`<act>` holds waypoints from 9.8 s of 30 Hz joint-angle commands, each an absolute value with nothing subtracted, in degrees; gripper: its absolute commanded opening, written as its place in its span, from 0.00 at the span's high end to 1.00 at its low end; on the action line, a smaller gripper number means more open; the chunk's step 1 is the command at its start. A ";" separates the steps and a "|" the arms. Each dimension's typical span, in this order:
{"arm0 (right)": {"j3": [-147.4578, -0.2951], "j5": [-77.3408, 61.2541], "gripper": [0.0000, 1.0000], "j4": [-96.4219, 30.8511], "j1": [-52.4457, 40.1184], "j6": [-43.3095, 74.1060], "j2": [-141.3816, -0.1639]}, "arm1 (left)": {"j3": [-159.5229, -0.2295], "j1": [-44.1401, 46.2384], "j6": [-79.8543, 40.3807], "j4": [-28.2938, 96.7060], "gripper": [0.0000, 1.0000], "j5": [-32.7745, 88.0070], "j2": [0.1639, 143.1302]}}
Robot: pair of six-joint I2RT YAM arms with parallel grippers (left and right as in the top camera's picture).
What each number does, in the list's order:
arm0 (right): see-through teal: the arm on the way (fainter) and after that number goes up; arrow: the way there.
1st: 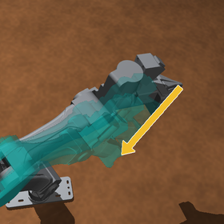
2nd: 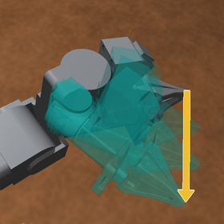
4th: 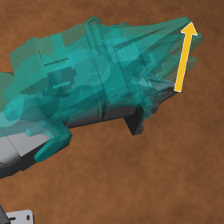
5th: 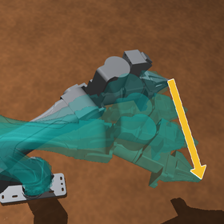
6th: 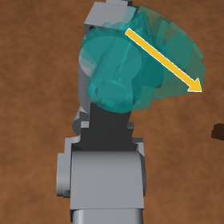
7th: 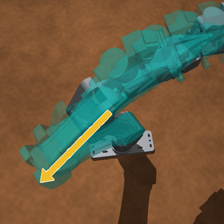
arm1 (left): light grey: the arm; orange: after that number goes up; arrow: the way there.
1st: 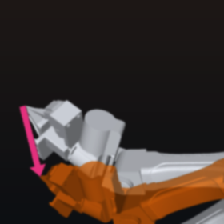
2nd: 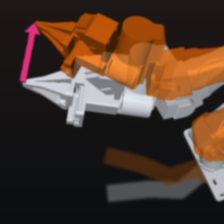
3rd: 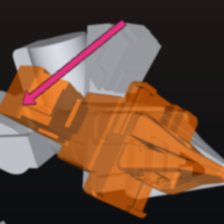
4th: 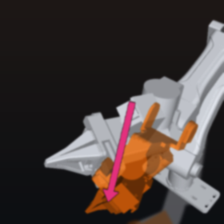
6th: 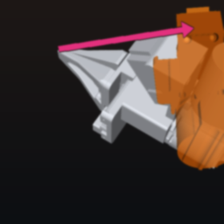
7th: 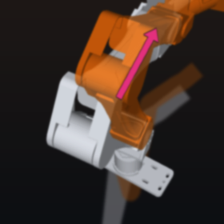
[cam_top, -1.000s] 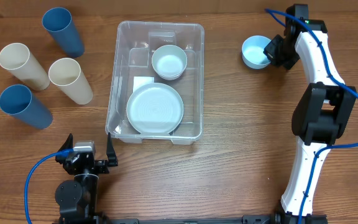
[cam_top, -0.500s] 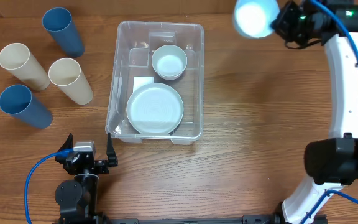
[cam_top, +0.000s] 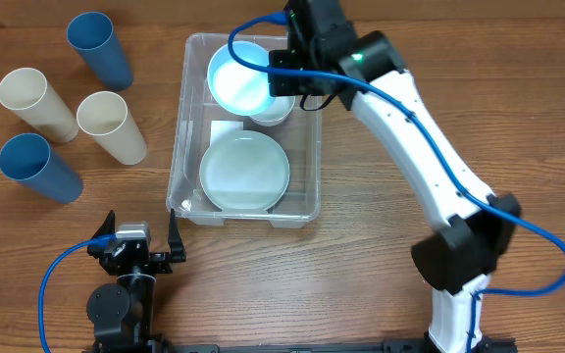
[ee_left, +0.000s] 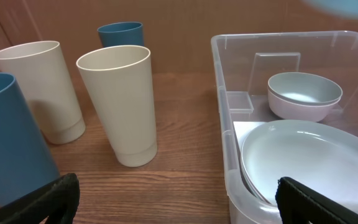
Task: Pack container
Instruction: 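Carry the light-blue bowl into the bin and set it on the bowls, then retract the right arm to the side and raise the left arm, then reach the left gripper to the front beige cup and grasp it, then carry the beige cup into the bin's upper-left corner and release it, then move the left gripper to the back beige cup and grasp it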
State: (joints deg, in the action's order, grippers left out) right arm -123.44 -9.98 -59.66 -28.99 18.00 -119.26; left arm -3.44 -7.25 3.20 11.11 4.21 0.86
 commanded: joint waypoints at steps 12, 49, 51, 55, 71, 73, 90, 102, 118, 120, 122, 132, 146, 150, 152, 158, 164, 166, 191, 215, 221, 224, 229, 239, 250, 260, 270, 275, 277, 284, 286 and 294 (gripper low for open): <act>-123.81 10.48 0.96 -50.76 -28.86 17.98 -131.72 | -3.27 -7.57 3.88 11.14 0.00 4.05 0.27; -177.34 4.54 0.00 -97.03 -1.02 34.57 -133.40 | -3.27 -7.57 3.88 11.14 0.00 4.05 0.27; -177.34 5.80 0.00 -97.03 2.61 31.79 -133.43 | -3.27 -7.57 3.88 11.14 0.00 4.05 0.27; -177.34 5.93 0.00 -97.03 9.43 29.74 -133.43 | -3.27 -7.57 3.88 11.14 0.00 4.05 0.27; -177.34 5.93 0.00 -97.03 14.92 29.76 -133.43 | -17.37 -7.57 -3.03 13.65 0.00 25.54 0.51; -177.34 5.93 0.00 -97.01 14.92 29.76 -133.43 | -27.00 -7.57 -3.01 19.40 0.00 22.22 2.76; -177.34 5.93 0.00 -97.01 14.92 29.76 -133.43 | -75.59 -7.51 1.52 54.39 0.00 27.62 62.78; -177.34 5.93 0.00 -97.03 14.92 29.76 -133.43 | -83.85 -7.49 0.51 48.80 0.00 6.55 88.42; -177.34 5.93 0.00 -97.03 14.92 29.76 -133.43 | -83.85 -7.05 5.56 44.86 0.14 -1.50 97.43; -177.34 5.93 0.00 -97.03 14.92 29.76 -133.43 | -83.85 -7.05 4.67 44.71 0.35 -1.63 97.56; -177.34 5.93 0.00 -97.01 14.92 29.76 -133.43 | -83.85 -7.05 4.60 44.71 0.49 -1.65 97.58; -177.34 5.93 0.00 -97.01 14.92 29.76 -133.43 | -83.68 -7.05 2.46 46.02 0.93 -1.91 99.68; -177.34 5.93 0.00 -97.03 14.92 29.76 -133.43 | -105.65 -3.40 -1.28 58.26 0.96 -4.47 91.20; -177.34 5.93 0.00 -97.03 14.92 29.76 -133.43 | -110.61 1.56 0.64 57.84 0.96 -4.43 85.91; -177.34 5.93 0.00 -97.03 14.92 29.76 -133.43 | -110.74 5.17 2.90 56.80 0.96 -4.10 84.25; -177.34 5.93 0.00 -97.01 14.92 29.76 -133.43 | -110.74 17.28 8.64 53.80 0.96 -2.79 88.18; -177.34 5.93 0.00 -97.03 14.92 29.76 -133.43 | -110.74 19.53 7.55 47.83 0.96 -1.43 99.50; -177.34 5.93 0.00 -97.03 14.92 29.76 -133.43 | -110.74 19.53 7.25 45.95 0.96 -1.52 102.78; -177.34 5.93 0.00 -97.03 14.92 29.76 -133.43 | -110.74 15.11 -6.87 42.22 0.96 -7.57 118.08; -177.34 5.93 0.00 -97.01 14.92 29.76 -133.43 | -110.74 14.92 -9.04 40.64 0.96 -8.91 123.59; -177.34 5.93 0.00 -97.03 14.92 29.76 -133.43 | -110.74 14.90 -9.26 39.44 0.96 -8.99 124.16; -177.34 5.93 0.00 -97.03 14.92 29.76 -133.43 | -110.74 14.90 -9.23 37.74 0.96 -8.99 124.16; -177.34 5.93 0.00 -97.03 14.92 29.76 -133.43 | -110.76 14.90 -8.99 35.57 0.79 -9.10 124.16; -177.34 5.93 0.00 -97.03 14.92 29.76 -133.43 | -110.74 14.90 -7.22 30.02 0.39 -11.16 124.16; -177.34 5.93 0.00 -97.03 14.92 29.76 -133.43 | -119.57 15.03 -4.67 30.65 0.28 -10.92 123.59; -177.34 5.93 0.00 -97.01 14.92 29.76 -133.43 | -146.56 12.23 -4.95 61.78 0.00 -14.02 118.52; -177.34 5.93 0.00 -97.03 14.92 29.76 -133.43 | -147.04 -14.33 -13.98 82.37 0.00 2.15 118.17; -177.34 5.93 0.00 -97.03 14.92 29.76 -133.43 | -147.00 -21.10 -11.55 82.72 0.00 5.78 122.41; -177.34 5.93 0.00 -97.03 14.92 29.76 -133.43 | -147.00 -21.85 -10.79 81.95 0.00 5.80 123.90; -177.34 5.93 0.00 -97.03 14.92 29.76 -133.43 | -147.00 -21.87 -6.94 76.47 0.00 2.09 132.73; -177.34 5.93 0.00 -97.01 14.92 29.76 -133.43 | -147.00 -21.85 -4.23 75.48 0.00 1.91 134.72; -177.34 5.93 0.00 -97.03 14.92 29.76 -133.43 | -147.00 -21.85 -4.51 74.91 0.30 3.20 139.39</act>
State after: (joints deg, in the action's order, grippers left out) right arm -176.99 5.78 -97.14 14.96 29.95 -133.91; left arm -146.58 -21.76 -5.30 74.96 2.35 137.97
